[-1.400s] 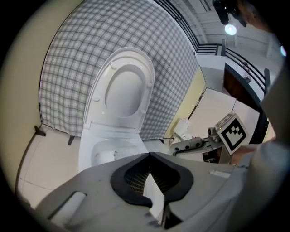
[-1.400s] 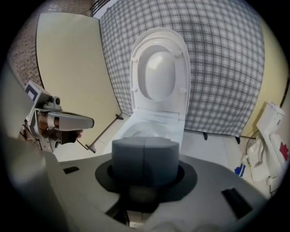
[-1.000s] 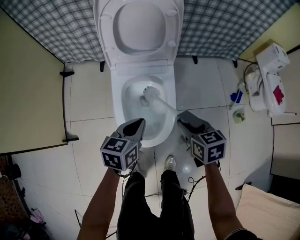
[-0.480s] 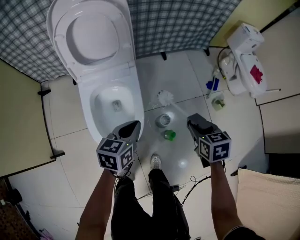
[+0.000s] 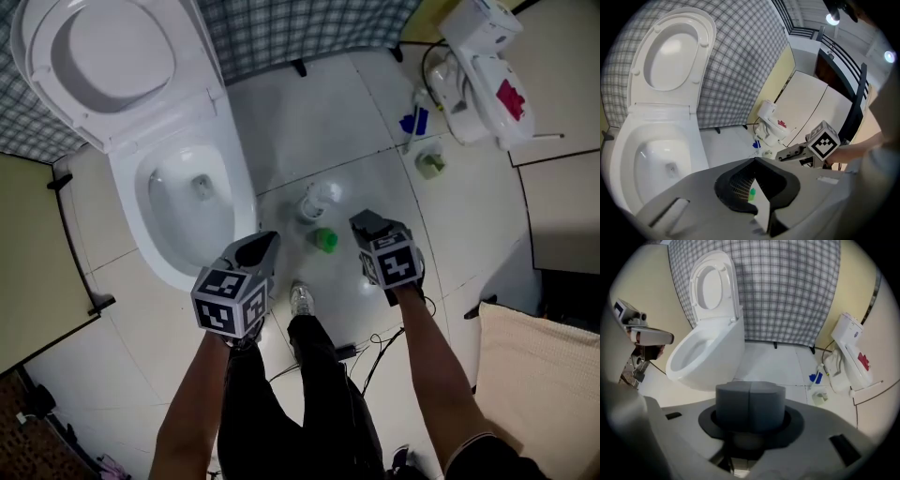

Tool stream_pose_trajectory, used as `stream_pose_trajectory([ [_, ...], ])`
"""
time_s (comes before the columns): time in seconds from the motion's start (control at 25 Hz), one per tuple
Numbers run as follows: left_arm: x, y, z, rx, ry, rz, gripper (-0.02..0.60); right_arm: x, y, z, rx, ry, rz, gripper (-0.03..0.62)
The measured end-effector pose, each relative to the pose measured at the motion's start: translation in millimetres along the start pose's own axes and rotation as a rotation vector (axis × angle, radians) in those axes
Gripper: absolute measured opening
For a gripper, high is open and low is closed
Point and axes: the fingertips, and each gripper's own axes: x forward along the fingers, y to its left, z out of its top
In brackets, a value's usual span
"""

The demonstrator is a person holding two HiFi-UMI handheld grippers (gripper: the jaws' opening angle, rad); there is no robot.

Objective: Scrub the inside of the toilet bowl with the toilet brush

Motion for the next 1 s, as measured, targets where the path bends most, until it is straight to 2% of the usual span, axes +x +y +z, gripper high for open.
stream_pose_trajectory([
  [0.4,39,4,-61,-0.035,0.089,-0.013,0.007,105,8,-25,-0.096,0.131,0.033,0.163],
  [0.6,47,1,-66,-0.057,0.088,-0.02,0.008,137,9,-33,-0.146,0.199,0.04,0.163],
  [1.0,46,12,-72,-0.096,0.077,0.008,0.008,181,14,-18,-0.238,0.299,0.048,0.163],
])
